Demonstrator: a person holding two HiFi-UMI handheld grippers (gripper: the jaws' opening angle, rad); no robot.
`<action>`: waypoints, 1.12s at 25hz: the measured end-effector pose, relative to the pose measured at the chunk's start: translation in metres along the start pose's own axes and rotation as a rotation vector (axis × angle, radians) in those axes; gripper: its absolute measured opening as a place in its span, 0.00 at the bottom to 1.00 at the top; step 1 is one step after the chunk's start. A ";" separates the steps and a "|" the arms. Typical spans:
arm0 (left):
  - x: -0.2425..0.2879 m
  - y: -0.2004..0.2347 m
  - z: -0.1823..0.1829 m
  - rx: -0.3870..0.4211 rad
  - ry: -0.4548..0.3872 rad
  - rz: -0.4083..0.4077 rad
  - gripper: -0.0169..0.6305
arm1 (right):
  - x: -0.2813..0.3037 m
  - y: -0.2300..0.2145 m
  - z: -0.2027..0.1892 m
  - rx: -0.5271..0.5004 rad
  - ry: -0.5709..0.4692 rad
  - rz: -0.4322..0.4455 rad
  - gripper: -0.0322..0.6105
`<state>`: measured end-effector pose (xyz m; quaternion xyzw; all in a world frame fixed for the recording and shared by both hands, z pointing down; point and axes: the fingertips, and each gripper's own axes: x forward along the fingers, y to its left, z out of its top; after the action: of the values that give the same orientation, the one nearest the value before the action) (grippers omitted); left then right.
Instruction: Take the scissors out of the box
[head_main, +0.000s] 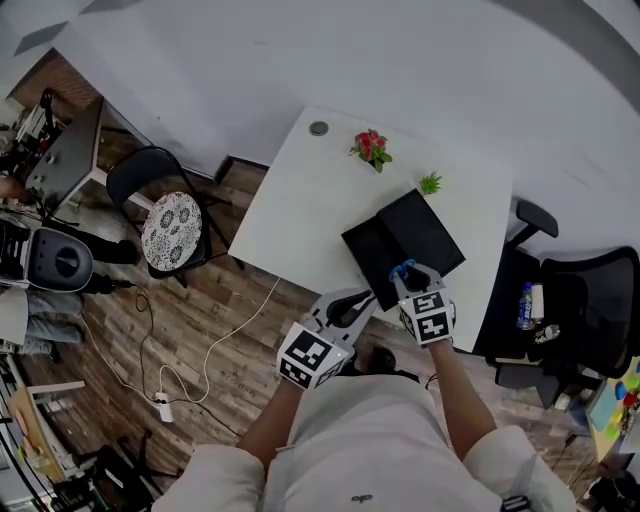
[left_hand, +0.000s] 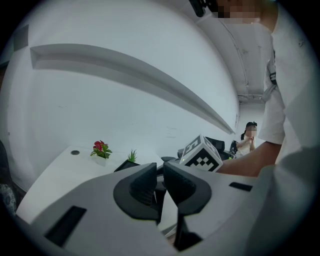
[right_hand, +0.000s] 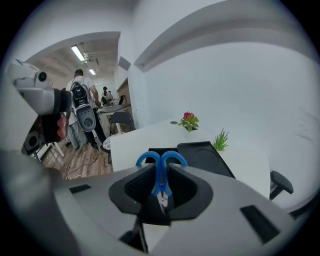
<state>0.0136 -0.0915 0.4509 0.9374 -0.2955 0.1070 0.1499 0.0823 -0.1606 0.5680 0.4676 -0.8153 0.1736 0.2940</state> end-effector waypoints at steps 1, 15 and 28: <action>-0.001 -0.004 0.000 0.000 -0.006 0.008 0.11 | -0.006 0.000 0.003 0.002 -0.019 0.009 0.19; -0.029 -0.046 0.004 -0.002 -0.081 0.152 0.11 | -0.103 0.022 0.048 0.066 -0.387 0.209 0.20; -0.037 -0.085 0.008 0.010 -0.120 0.208 0.11 | -0.165 0.032 0.052 0.094 -0.545 0.336 0.20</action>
<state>0.0344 -0.0085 0.4147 0.9073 -0.3988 0.0671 0.1152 0.1023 -0.0645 0.4219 0.3688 -0.9209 0.1255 0.0104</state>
